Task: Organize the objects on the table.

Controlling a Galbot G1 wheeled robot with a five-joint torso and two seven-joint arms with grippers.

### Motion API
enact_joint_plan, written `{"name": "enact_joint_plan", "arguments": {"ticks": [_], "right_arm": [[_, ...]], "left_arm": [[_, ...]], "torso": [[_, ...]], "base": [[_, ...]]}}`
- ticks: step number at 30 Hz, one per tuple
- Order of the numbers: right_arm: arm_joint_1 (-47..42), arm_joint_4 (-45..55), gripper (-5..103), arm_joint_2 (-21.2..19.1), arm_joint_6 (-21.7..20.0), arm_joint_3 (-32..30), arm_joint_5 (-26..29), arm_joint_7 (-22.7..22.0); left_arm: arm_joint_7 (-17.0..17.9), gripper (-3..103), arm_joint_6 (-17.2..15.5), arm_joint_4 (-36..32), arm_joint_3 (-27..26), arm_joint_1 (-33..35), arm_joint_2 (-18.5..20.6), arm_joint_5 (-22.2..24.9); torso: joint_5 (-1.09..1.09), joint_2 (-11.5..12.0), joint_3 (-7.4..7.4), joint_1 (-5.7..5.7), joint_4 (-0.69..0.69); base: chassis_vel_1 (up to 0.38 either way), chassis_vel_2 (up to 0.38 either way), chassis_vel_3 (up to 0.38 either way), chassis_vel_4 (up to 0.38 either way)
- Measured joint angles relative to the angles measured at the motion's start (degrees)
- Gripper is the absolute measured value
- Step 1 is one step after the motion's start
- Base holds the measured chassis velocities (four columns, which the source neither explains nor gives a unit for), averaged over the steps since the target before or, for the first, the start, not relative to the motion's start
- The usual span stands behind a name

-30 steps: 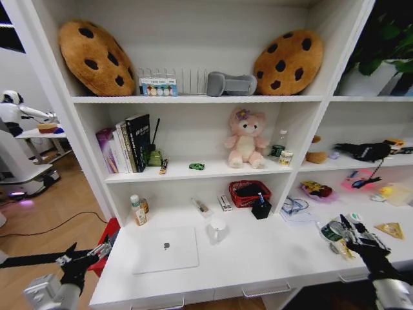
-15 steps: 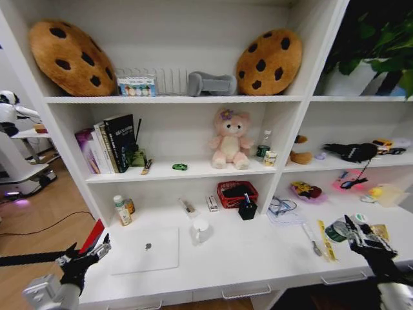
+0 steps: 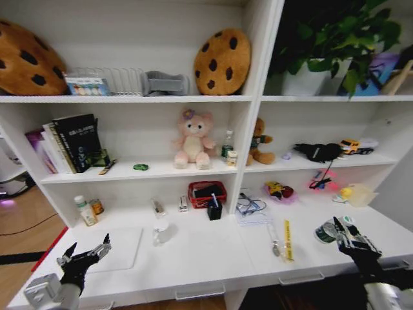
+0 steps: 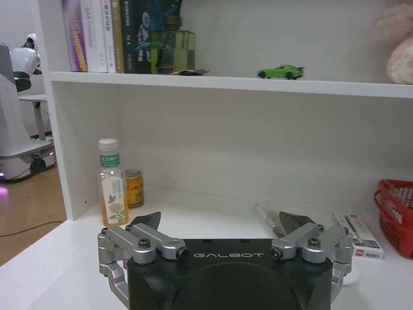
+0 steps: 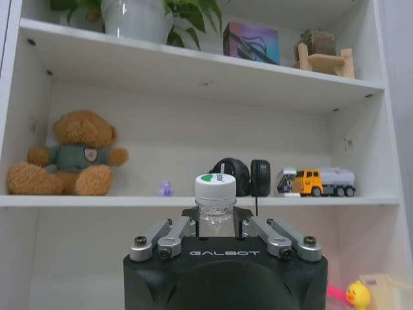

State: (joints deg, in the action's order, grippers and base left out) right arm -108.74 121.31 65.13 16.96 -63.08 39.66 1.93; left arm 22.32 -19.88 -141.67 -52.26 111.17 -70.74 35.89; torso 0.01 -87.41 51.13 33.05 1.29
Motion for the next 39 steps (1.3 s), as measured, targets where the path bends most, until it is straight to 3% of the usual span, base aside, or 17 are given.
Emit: {"name": "enact_joint_plan", "arguments": {"ticks": [2,3,6,8,10,11,13,17,19,20,22,25,31,33,39], "right_arm": [[0.3,0.0,26,-0.3,0.6,0.4,0.3,1.4],[0.0,0.7,26,-0.7,1.8,1.1,0.8,4.2],[-2.5,3.0,26,-0.4,3.9,3.1,-0.9,6.5],[-4.3,4.1,26,0.6,4.8,4.1,-3.5,5.5],[-8.6,6.3,26,2.7,6.6,5.7,-8.8,0.3],[-8.6,6.3,26,2.7,6.6,5.7,-8.8,0.3],[-14.1,8.2,26,4.0,9.3,7.0,-13.0,-3.9],[-18.9,8.2,26,4.9,13.5,9.4,-16.2,-4.9],[-22.6,4.8,26,6.6,17.8,12.9,-20.7,-5.7],[-22.6,4.8,26,6.6,17.8,12.9,-20.7,-5.7],[-25.6,0.1,26,7.1,21.7,16.9,-25.4,-6.9],[-26.3,-4.5,26,6.7,23.5,20.9,-27.0,-6.8],[-21.7,-12.9,26,6.7,21.7,27.2,-26.0,-5.8],[-16.3,-18.3,26,7.1,18.7,29.7,-23.8,-5.4],[-6.6,-29.4,26,7.3,16.1,32.3,-24.6,-5.0]], "left_arm": [[0.0,100,0.0,0.0,0.0,0.0,0.0,0.0],[0.0,100,0.0,0.0,0.0,0.0,0.0,0.0],[0.0,100,0.0,0.0,0.0,0.0,0.0,0.0],[0.0,100,0.0,0.0,0.0,0.0,0.0,0.0],[0.0,100,0.0,0.0,0.0,0.0,0.0,0.0],[0.0,100,0.0,0.0,0.0,0.0,0.0,0.0],[0.0,100,0.0,0.0,0.0,0.0,0.0,0.0],[0.0,100,0.0,0.0,0.0,0.0,0.0,0.0],[0.1,100,0.0,0.0,0.0,0.0,0.0,0.0],[0.1,100,0.0,0.0,0.0,0.0,0.0,0.0],[0.0,100,0.0,0.0,0.0,0.0,0.0,0.0],[0.0,100,0.0,0.0,0.0,0.0,0.0,0.0],[0.0,100,0.0,0.0,0.0,0.0,0.0,0.0],[0.0,100,0.0,0.0,0.0,0.0,0.0,0.0],[0.0,100,0.0,0.0,0.0,0.0,0.0,0.0]], "torso": [[0.09,0.0,0.01,0.01,0.01],[0.02,0.0,0.0,0.0,-0.03],[-0.03,0.0,-0.01,0.0,0.0],[0.04,0.0,0.0,0.01,0.01],[-0.04,0.0,-0.01,0.01,0.04],[-0.04,0.0,-0.01,0.01,0.04],[-0.06,0.0,-0.01,0.01,0.02],[-0.06,0.0,-0.01,0.01,0.01],[0.02,0.0,-0.01,0.0,0.03],[0.02,0.0,-0.01,0.0,0.03],[-0.02,0.0,-0.01,0.0,0.02],[0.0,0.0,-0.01,-0.01,0.02],[-0.02,0.0,-0.01,0.0,0.02],[0.0,0.0,0.0,0.0,0.01],[-0.01,0.0,0.0,0.0,0.01]], "base": [[-0.291,-0.284,0.308,0.305],[-0.112,-0.187,0.218,0.133],[-0.053,-0.15,0.157,0.066],[0.0,0.0,0.0,0.0],[0.003,0.02,-0.03,-0.063],[-0.001,0.055,-0.03,-0.063],[0.039,0.104,-0.068,-0.088],[0.061,0.067,-0.06,-0.04],[0.0,0.0,0.0,0.0],[0.0,0.0,0.0,0.0],[0.0,0.0,0.0,0.0],[0.0,0.0,0.0,0.0],[0.0,0.0,0.0,0.0],[0.0,0.0,0.0,0.0],[0.0,0.0,0.0,0.0]]}}
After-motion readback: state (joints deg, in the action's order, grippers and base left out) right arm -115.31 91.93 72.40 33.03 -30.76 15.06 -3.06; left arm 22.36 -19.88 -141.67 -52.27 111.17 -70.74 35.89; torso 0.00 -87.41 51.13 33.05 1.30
